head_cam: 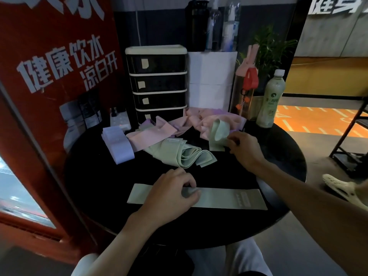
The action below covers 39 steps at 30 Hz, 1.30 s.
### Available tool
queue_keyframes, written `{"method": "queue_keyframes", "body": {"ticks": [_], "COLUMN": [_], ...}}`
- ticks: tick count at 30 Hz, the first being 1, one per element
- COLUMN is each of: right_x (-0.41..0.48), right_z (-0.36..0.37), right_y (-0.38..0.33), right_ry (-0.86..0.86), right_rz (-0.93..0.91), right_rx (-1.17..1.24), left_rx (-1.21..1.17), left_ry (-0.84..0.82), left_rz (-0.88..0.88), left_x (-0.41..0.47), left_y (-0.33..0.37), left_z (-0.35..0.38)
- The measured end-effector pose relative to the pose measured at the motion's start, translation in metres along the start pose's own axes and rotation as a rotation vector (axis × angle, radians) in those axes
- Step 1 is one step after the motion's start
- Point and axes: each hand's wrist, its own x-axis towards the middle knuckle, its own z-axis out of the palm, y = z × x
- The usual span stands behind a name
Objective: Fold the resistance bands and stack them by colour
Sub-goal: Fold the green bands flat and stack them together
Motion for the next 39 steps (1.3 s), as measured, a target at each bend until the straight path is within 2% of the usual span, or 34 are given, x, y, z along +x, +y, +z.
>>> {"method": "queue_keyframes", "body": {"ticks": [3,11,14,19,28,31,34,39], "right_x": [-0.01,-0.036,-0.042,-0.057,-0.07,-0.071,-0.069,-0.064], "right_z": [-0.02,-0.068,-0.079,-0.092,-0.122,-0.132,-0.139,-0.148], "right_y": [-0.013,-0.043,-0.041,-0.039,-0.048,-0.048,-0.047,-0.048], "right_ry": [0.027,0.078,0.044,0.033,0.118,0.111,0.083,0.179], "right_rz": [0.019,-0.082,-0.106,-0.096,-0.199,-0.209,-0.206,-0.179], "right_rx": [0.126,0.127,0.12,0.241,0.321,0.313,0.256,0.297], "left_rx": [-0.007,-0.017,-0.063,-0.19,-0.467,-0.541,-0.619,-0.594], "left_ry": [-0.004,0.046,0.05,0.068,-0.072,-0.002,-0.016,-0.136], "left_rz": [0.009,0.073,0.121,0.163,0.212,0.227,0.236,0.172], "left_x": [0.0,0.004,0.022,0.066,0.113,0.116,0.117,0.114], "left_y": [0.001,0.015,0.035,0.063,0.099,0.107,0.115,0.103], "left_z": [0.0,-0.007,-0.015,-0.021,-0.002,0.002,0.0,0.001]}}
